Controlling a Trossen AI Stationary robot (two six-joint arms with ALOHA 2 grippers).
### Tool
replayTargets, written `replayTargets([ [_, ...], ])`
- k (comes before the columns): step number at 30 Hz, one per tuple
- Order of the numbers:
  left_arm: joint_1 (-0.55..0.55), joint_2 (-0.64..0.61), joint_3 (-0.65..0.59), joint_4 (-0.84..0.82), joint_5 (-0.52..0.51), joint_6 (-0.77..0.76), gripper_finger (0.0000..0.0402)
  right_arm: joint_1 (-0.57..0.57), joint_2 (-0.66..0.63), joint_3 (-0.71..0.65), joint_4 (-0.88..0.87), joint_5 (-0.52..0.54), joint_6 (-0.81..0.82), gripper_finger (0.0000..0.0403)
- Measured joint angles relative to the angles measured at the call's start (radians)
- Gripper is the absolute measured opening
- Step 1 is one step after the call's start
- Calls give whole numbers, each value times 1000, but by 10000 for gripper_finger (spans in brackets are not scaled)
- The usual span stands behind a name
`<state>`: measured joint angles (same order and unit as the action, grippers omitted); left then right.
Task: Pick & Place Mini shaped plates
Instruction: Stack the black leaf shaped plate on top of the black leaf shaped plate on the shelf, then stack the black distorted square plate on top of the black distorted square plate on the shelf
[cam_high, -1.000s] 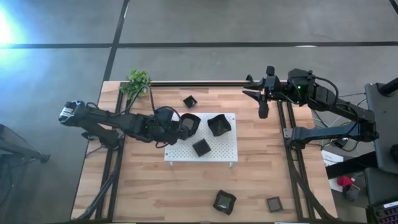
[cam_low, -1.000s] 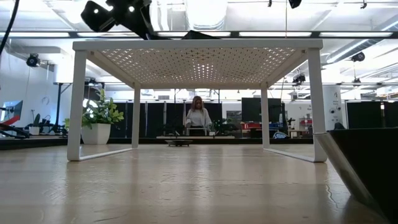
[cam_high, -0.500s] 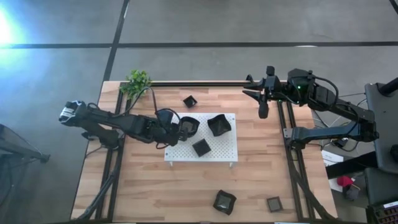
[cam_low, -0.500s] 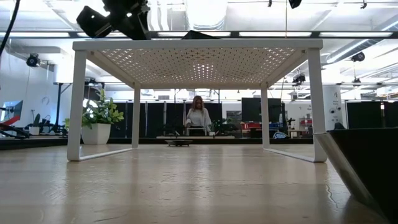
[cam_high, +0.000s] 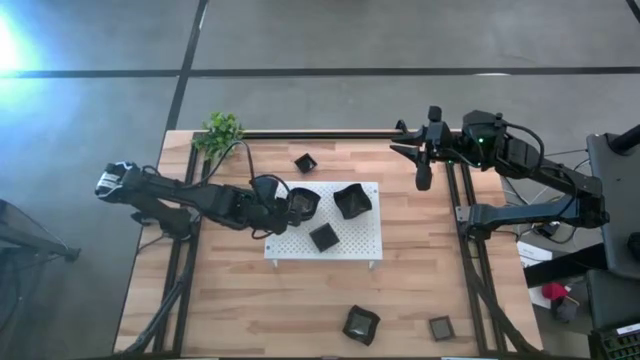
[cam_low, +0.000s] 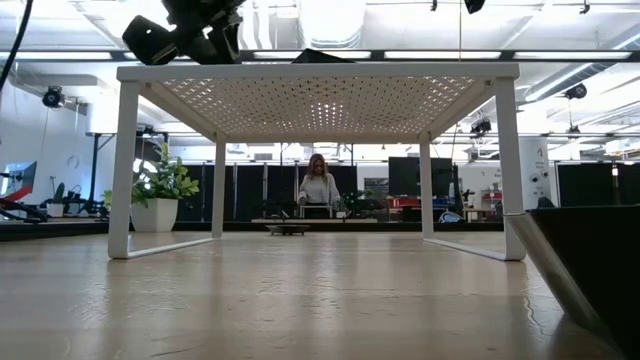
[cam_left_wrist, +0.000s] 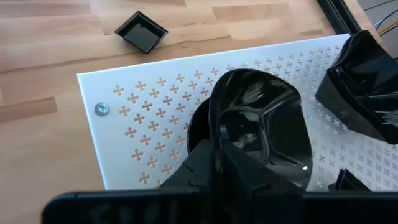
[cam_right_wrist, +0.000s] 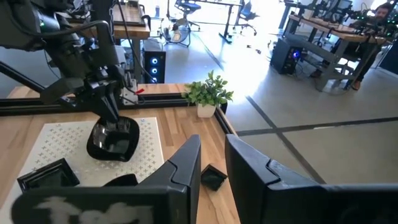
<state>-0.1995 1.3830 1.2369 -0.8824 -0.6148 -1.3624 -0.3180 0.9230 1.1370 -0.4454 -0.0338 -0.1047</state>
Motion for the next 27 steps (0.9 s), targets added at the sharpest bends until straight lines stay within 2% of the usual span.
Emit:
replayTargets([
  [6, 2, -2, 0, 0, -1, 0, 54, 0, 0, 0, 0, 0, -3, 68],
  [13, 2, -53, 0, 0, 5, 79, 57, 0, -1, 0, -23, 0, -3, 66],
  [20, 2, -128, 0, -1, 14, 88, 57, 0, -13, 0, -24, 0, 0, 75],
  [24, 2, -170, 0, 0, 4, 231, 57, 0, -23, 0, -41, 0, -3, 74],
  [27, 3, -188, 0, -1, -54, 312, 57, 0, -26, 0, -56, 0, -1, 69],
])
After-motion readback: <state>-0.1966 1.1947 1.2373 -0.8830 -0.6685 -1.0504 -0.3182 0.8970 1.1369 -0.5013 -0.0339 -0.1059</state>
